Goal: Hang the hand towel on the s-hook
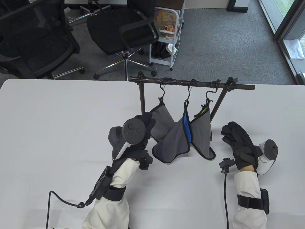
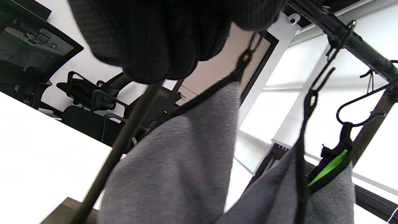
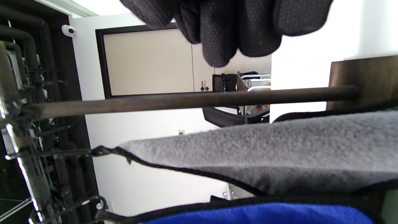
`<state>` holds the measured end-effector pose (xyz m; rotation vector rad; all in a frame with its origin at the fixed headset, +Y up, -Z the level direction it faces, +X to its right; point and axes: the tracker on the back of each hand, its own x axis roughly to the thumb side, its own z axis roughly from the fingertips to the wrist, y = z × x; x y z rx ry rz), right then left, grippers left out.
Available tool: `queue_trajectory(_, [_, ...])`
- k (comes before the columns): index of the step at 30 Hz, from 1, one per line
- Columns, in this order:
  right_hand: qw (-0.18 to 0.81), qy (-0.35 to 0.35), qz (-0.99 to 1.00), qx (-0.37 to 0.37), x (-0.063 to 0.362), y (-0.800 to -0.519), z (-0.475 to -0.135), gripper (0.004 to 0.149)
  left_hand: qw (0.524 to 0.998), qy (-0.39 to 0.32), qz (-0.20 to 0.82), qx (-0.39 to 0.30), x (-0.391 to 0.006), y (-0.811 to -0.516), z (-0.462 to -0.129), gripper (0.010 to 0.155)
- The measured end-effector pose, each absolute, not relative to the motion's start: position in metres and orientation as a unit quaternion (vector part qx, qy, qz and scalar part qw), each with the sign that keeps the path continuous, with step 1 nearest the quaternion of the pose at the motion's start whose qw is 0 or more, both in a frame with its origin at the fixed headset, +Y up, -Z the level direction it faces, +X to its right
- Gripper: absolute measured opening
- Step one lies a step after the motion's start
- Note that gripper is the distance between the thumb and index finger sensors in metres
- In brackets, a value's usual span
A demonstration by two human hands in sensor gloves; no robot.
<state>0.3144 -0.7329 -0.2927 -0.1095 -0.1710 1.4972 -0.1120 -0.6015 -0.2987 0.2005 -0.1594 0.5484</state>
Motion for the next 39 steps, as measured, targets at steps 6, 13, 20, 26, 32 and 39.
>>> queue_trajectory(6, [0.682,-0.074,0.726,-0.052,0.299,-0.733,-0.294,0.049,0.96,-0.048,0.254,0.108,-0.158,-0.642,-0.295,0.05])
queue_trajectory(13, [0.556,-0.121,0.822,-0.032,0.284,-0.714,-0.288,0.048,0.973,0.019,0.22,0.073,-0.208,-0.683,-0.297,0.051])
queue_trajectory(20, [0.344,-0.189,0.92,0.0,0.267,-0.684,-0.273,0.049,0.977,0.027,0.195,0.083,-0.217,-0.69,-0.292,0.072])
queue_trajectory(26, [0.173,-0.24,0.954,0.054,0.244,-0.677,-0.257,0.049,0.986,-0.015,0.131,0.104,-0.202,-0.687,-0.281,0.079])
queue_trajectory(32, [0.033,-0.256,0.963,0.084,0.238,-0.689,-0.247,0.053,0.994,-0.056,0.035,0.091,-0.19,-0.704,-0.273,0.081])
queue_trajectory(39, [0.013,-0.236,0.969,0.075,0.248,-0.71,-0.242,0.058,0.993,-0.085,-0.02,0.076,-0.189,-0.718,-0.266,0.087])
